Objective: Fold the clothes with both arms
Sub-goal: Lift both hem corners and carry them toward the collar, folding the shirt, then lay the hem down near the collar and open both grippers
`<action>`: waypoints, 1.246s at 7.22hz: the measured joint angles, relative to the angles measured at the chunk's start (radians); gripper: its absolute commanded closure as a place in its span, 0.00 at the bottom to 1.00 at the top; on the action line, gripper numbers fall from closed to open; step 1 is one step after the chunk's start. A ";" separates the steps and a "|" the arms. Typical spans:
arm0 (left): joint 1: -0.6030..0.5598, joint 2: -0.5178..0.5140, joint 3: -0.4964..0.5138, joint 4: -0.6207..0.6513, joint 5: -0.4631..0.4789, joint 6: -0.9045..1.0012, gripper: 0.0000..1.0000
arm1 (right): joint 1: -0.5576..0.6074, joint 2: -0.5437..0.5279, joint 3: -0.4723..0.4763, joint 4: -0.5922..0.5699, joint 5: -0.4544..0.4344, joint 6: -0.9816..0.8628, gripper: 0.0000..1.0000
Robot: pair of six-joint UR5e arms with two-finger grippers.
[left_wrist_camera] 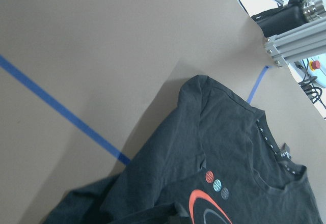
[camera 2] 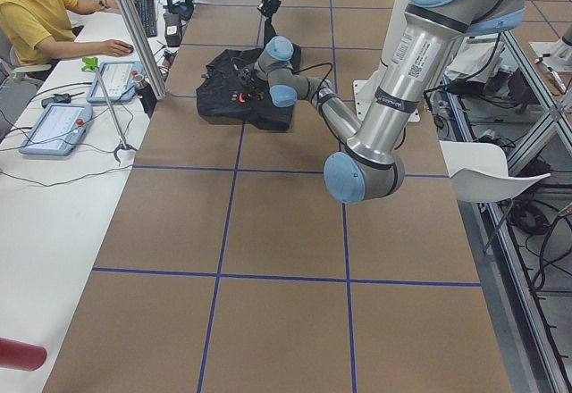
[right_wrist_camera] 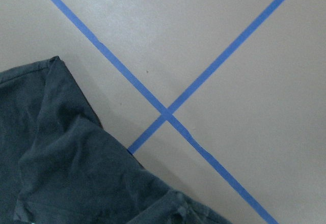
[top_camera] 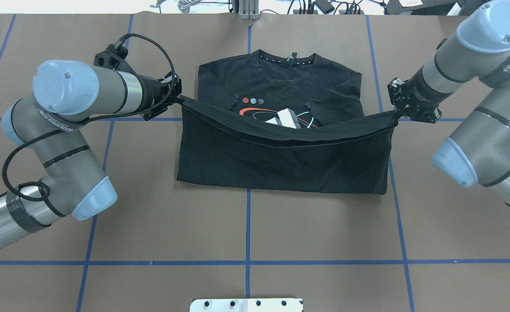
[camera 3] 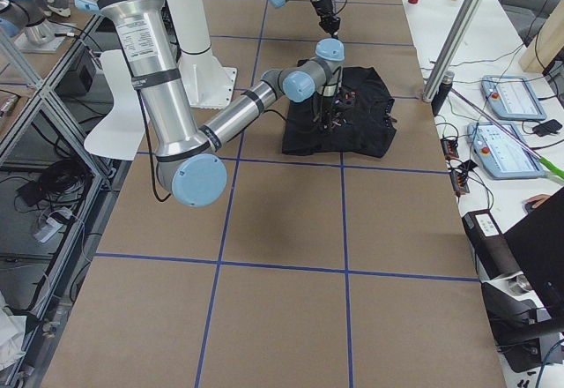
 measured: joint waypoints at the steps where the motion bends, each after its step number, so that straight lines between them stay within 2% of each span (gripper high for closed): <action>1: -0.007 -0.016 0.057 -0.034 0.002 0.000 1.00 | 0.009 0.045 -0.074 0.007 -0.020 -0.025 1.00; 4: -0.059 -0.091 0.243 -0.138 0.004 0.001 1.00 | 0.019 0.145 -0.307 0.151 -0.063 -0.039 1.00; 9: -0.097 -0.170 0.457 -0.267 0.004 0.041 1.00 | 0.022 0.162 -0.442 0.272 -0.119 -0.057 1.00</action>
